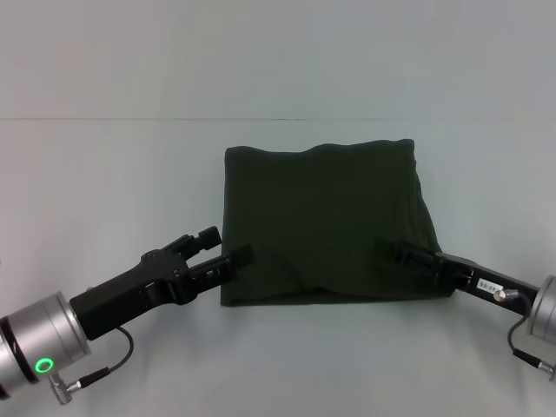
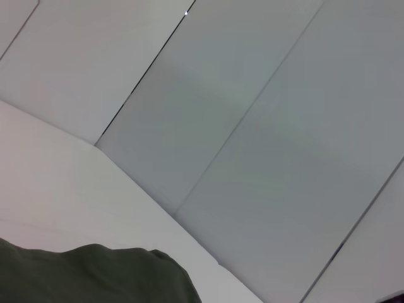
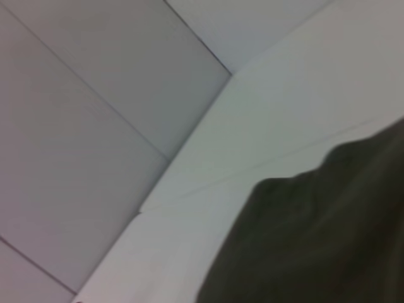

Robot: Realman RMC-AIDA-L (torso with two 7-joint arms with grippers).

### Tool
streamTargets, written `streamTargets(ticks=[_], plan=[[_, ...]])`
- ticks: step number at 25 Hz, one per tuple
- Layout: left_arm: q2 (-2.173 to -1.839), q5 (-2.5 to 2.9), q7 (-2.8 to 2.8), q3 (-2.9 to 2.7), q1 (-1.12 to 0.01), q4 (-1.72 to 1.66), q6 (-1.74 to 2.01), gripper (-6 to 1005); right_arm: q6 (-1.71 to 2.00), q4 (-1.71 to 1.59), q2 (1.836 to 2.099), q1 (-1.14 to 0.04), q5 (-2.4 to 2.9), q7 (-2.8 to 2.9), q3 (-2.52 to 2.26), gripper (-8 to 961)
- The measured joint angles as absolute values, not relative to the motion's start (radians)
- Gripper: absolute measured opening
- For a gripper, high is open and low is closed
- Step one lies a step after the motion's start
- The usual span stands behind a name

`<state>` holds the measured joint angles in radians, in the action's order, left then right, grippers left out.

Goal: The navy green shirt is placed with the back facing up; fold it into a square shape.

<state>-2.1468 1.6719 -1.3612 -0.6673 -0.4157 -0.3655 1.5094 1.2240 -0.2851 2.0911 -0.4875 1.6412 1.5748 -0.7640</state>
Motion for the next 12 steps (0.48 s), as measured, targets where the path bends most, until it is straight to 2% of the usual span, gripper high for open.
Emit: streamTargets(ticks=[12], plan=[[-2.147,1.676,-1.363,-0.67,-0.417,-0.364,1.509,950,1.102,-0.293,2.072,-0.453,1.639,1.58,-0.758,791]])
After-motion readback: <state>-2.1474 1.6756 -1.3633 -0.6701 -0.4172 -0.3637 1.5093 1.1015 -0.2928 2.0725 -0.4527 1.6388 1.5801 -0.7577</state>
